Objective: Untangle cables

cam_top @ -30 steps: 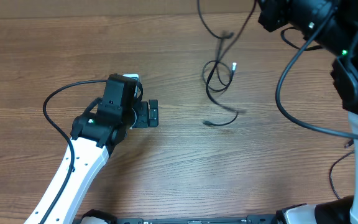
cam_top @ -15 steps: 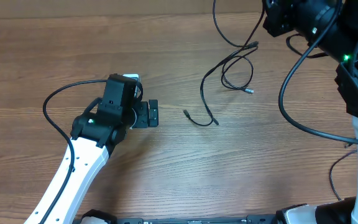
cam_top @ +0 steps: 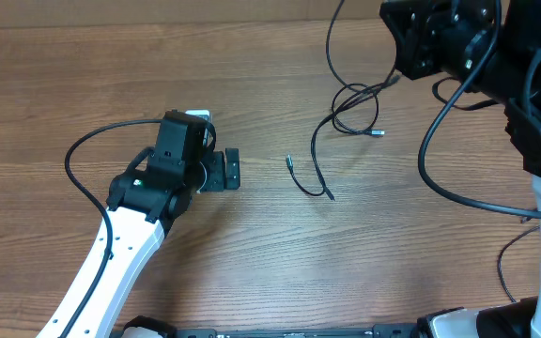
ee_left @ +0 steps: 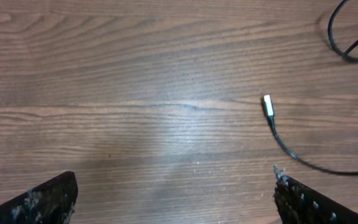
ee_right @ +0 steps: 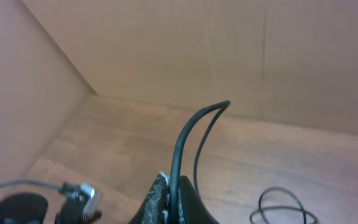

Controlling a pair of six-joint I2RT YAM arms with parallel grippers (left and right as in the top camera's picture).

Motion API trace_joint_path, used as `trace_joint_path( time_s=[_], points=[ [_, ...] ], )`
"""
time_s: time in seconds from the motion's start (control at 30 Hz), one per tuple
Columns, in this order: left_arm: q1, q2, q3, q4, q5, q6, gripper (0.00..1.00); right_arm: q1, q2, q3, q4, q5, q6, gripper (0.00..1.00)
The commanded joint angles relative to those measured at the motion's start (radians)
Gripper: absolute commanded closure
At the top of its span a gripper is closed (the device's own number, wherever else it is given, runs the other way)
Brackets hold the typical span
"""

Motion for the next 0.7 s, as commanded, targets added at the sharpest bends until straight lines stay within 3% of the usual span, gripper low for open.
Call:
trace_joint_path(
  time_s=[0.0,0.53,0.67],
  points=[
    [0.004,0.0,0.018,0.0,0.073,-0.034,0.0,0.006,-0.01,0.021,-0.026,-0.04,-0.01,0.96],
    [0.006,0.179,0.018,0.15,0.418,0.028,0.01,0.006,-0.01,0.021,-0.061,-0.668,-0.208,0.96],
    [0.006,0.219,0.018,0.154,0.47,0.029,0.0,0.006,-0.01,0.021,-0.064,-0.681,-0.219,0.96]
  ],
)
